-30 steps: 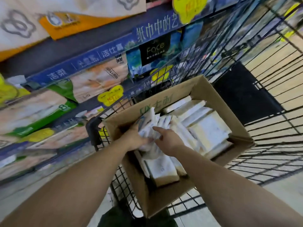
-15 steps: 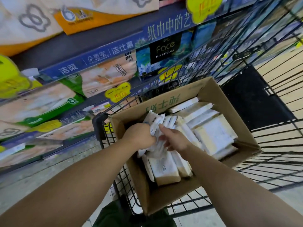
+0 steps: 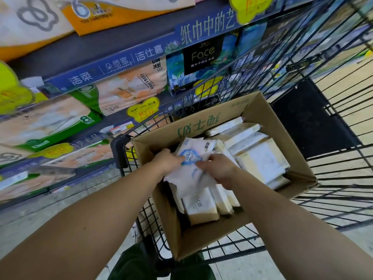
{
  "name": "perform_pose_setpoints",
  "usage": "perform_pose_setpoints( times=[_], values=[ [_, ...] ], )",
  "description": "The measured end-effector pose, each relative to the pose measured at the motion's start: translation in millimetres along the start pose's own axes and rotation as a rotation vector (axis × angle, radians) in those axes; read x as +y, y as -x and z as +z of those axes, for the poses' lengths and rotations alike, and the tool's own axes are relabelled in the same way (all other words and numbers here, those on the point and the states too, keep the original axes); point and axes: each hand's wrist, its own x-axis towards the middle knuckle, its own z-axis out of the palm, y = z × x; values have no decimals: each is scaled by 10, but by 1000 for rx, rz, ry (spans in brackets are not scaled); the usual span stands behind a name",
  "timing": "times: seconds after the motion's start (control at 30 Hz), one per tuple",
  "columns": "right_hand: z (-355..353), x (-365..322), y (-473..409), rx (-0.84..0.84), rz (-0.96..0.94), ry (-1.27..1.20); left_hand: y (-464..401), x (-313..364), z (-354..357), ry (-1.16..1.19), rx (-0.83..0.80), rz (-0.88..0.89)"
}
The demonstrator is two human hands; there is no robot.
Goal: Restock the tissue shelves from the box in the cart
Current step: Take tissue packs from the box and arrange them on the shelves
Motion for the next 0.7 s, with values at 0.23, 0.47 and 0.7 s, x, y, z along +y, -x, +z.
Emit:
perform_pose_setpoints(
  times=[0.23,0.47,0.7],
  values=[
    [-49,14,97,-94,145,-191,190,-8,85,335,-222,-213],
    [-107,-114,149,-14,-133,242,156,259,-233,-430,140,262],
    [-278,-179,327,-152,-212,329,236,220,-374,-212,-249,281]
  ],
)
